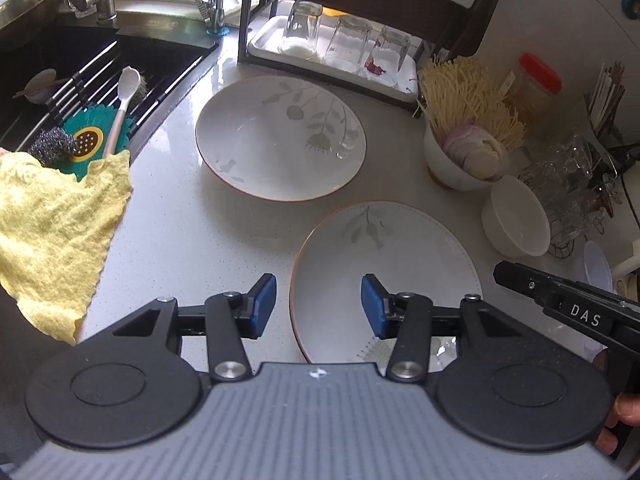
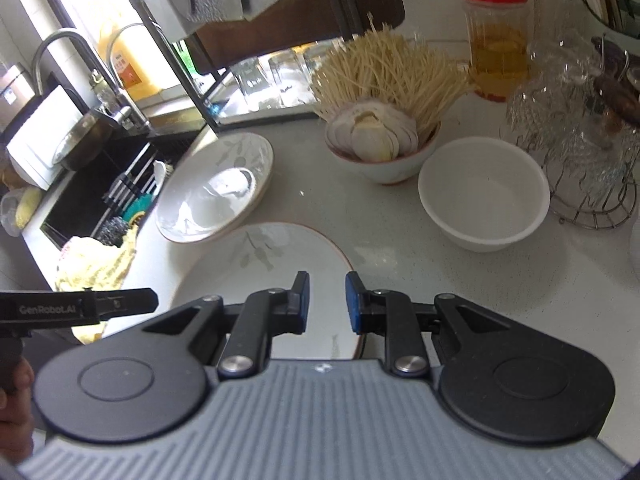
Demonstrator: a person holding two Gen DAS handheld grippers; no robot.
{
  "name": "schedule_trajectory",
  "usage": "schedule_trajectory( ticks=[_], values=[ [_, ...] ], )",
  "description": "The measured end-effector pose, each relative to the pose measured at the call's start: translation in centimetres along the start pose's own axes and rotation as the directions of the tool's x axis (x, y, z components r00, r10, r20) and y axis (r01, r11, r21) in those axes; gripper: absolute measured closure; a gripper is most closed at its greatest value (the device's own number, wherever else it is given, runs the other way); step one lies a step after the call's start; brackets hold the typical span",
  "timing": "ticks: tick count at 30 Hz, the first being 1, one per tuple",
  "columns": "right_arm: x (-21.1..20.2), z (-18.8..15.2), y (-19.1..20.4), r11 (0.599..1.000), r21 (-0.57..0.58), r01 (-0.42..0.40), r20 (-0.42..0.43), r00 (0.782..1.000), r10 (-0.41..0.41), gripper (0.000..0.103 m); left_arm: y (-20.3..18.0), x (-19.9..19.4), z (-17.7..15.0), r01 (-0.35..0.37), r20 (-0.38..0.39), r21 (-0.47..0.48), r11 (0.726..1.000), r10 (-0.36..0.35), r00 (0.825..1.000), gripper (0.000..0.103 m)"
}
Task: Organize plates and bowls
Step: 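Lower the plate onto the counter and open both grippers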
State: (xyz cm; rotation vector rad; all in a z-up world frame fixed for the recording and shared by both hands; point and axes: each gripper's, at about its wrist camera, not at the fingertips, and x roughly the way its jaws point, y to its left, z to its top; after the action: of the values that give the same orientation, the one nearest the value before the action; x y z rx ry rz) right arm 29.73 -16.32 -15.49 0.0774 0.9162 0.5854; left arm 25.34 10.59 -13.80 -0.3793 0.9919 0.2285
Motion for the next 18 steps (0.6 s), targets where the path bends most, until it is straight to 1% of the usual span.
schedule_trajectory(
  ticks=[3,8,12,15,18],
  values=[
    [-1.3,0.5,0.7,1.000,-0.003,-0.019,0.020,1.000,0.019,0.080,0.1,-1.6,0.4,-0.014,0.040,0.013,1.000,0.013,0.999,0.045],
    [-3.5,1.1,2.3,0.999,-0.011,-0.041,0.068,0.997,0.042,0.080,0.4,-4.2,0.9,-0.014,0.095,0.023,1.000,0.011,0.995,0.039],
    [-5.4,1.3,3.7,0.998,-0.019,-0.057,0.110,0.992,0.059,0.080,0.5,-5.7,1.1,-0.038,0.133,0.035,0.999,0.033,0.991,0.029],
    [-6.7,1.3,4.5,0.997,-0.027,-0.068,0.133,0.989,0.071,0.079,0.8,-6.8,1.3,-0.054,0.154,0.033,0.998,0.049,0.987,0.027],
    [-7.8,1.3,5.4,0.997,-0.032,-0.075,0.150,0.985,0.079,0.080,1.0,-8.0,1.3,-0.074,0.178,0.043,0.996,0.065,0.982,0.018]
  ],
)
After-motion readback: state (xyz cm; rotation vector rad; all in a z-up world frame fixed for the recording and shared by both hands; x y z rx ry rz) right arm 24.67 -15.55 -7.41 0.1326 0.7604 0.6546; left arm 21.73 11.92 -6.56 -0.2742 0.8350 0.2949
